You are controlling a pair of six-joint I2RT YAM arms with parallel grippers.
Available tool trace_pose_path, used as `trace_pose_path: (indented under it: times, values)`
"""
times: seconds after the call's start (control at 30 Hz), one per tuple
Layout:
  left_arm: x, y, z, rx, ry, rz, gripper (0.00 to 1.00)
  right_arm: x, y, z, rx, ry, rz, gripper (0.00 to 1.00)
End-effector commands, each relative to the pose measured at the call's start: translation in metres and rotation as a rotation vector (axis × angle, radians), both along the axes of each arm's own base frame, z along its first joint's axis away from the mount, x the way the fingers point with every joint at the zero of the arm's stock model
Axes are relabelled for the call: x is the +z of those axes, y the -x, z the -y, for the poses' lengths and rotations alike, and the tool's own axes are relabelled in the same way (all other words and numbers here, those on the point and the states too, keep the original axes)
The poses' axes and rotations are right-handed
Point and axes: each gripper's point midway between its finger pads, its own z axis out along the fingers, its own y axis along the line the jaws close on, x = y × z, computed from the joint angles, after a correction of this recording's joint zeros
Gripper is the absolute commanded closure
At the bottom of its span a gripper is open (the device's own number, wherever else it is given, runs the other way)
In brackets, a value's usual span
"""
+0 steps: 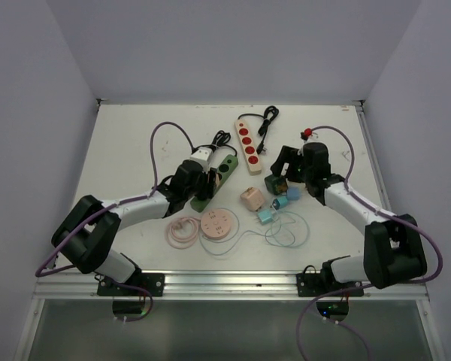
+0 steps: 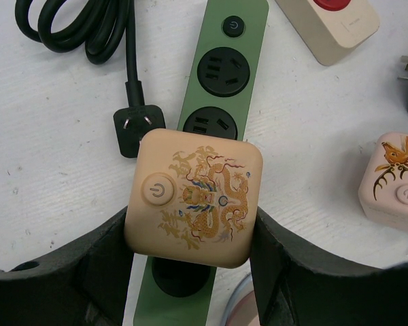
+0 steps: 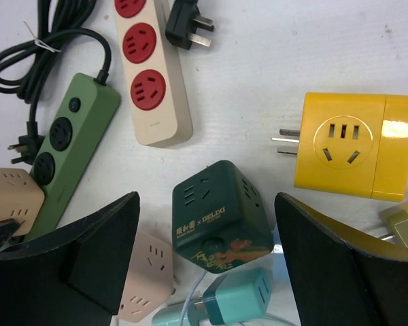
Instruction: Pull the plug off the socket
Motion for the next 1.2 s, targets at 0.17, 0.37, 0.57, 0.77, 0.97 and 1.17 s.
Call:
trace_pose_path:
  times: [0.17,0.37,0.57,0.77,0.97,1.17]
  values:
    - [0.004,0.003,-0.020,0.038,-0.026,0.007,1.00,0.059,-0.012,-0.038,0.105,-0.176,0.115,0.21]
    - [0.023,0.003,-0.009,0.031,0.067,0.032,1.00,0.045,-0.013,-0.100,0.186,-0.242,0.074,0.18]
    - [0.041,-0.002,-0.005,0.050,0.124,0.069,1.00,0.038,-0.013,-0.159,0.225,-0.379,0.018,0.18]
    - [0.054,-0.001,-0.006,0.061,0.164,0.097,1.00,0.015,-0.021,-0.186,0.170,-0.460,-0.061,0.16]
    - [0.074,0.002,0.001,0.051,0.243,0.119,1.00,-0.007,-0.027,-0.206,0.153,-0.508,-0.122,0.16]
    - [0.088,0.006,0.006,0.035,0.307,0.145,1.00,-0.013,-0.024,-0.222,0.161,-0.569,-0.150,0.15]
